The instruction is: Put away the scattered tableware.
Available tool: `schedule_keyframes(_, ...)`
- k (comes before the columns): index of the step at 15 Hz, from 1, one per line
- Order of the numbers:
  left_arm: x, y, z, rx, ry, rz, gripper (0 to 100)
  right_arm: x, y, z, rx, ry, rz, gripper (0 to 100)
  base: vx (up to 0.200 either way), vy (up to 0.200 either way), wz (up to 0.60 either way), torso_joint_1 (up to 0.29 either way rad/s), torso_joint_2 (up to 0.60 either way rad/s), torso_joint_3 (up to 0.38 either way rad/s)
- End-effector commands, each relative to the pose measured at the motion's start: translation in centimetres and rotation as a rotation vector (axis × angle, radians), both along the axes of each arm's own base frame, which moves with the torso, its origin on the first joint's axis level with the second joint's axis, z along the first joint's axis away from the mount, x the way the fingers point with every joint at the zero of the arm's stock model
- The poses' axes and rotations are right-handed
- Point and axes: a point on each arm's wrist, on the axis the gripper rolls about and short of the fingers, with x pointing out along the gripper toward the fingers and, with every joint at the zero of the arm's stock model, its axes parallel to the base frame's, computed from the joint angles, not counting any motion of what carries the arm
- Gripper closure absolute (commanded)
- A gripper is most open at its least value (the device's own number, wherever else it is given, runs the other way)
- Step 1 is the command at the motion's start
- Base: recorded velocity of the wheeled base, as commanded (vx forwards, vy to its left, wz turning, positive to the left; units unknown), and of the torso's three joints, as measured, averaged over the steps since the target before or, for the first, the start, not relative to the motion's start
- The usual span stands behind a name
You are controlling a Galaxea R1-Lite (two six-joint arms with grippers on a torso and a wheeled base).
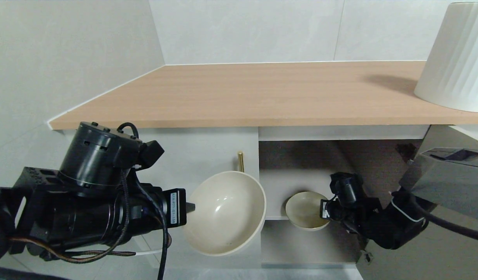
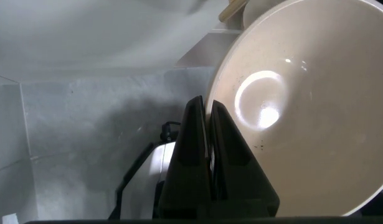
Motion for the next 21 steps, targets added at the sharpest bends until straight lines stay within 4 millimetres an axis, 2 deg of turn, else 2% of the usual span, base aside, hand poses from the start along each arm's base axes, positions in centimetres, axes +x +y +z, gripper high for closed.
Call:
schedule_keyframes(1, 0.1, 0.0, -0.1, 0.001, 0.003, 0.001, 100, 0.8, -0.3, -1.6, -0.013, 0.024, -0.022, 100, 0.000, 0.000, 0.00, 0.000, 0.00, 0.000)
schedule_keyframes(5, 0.1, -0.1, -0.2, 0.004, 0.007, 0.001, 100, 2.0, -0.3, -1.9, 0.010, 0.005, -0.056, 100, 0.000, 0.000, 0.00, 0.000, 0.00, 0.000)
schedule_keyframes(8, 0.3, -0.2, -0.6, 0.013, 0.019, 0.002, 100, 4.3, -0.4, -2.2, 0.023, -0.041, -0.105, 100, 0.000, 0.000, 0.00, 0.000, 0.00, 0.000)
schedule_keyframes(11, 0.5, -0.4, -0.8, 0.019, 0.026, 0.000, 100, 5.7, -0.7, -2.3, 0.023, -0.069, -0.134, 100, 0.000, 0.000, 0.00, 0.000, 0.00, 0.000)
schedule_keyframes(19, 0.4, -0.5, -0.8, 0.020, 0.025, -0.004, 100, 6.6, -0.6, -2.0, 0.023, -0.082, -0.144, 100, 0.000, 0.000, 0.00, 0.000, 0.00, 0.000)
schedule_keyframes(20, 0.4, -0.5, -0.8, 0.020, 0.025, -0.004, 100, 6.7, -0.6, -1.9, 0.024, -0.084, -0.144, 0, 0.000, 0.000, 0.00, 0.000, 0.00, 0.000)
schedule_keyframes(21, 0.4, -0.5, -0.8, 0.019, 0.024, -0.004, 100, 6.7, -0.6, -1.9, 0.024, -0.084, -0.144, 0, 0.000, 0.000, 0.00, 0.000, 0.00, 0.000)
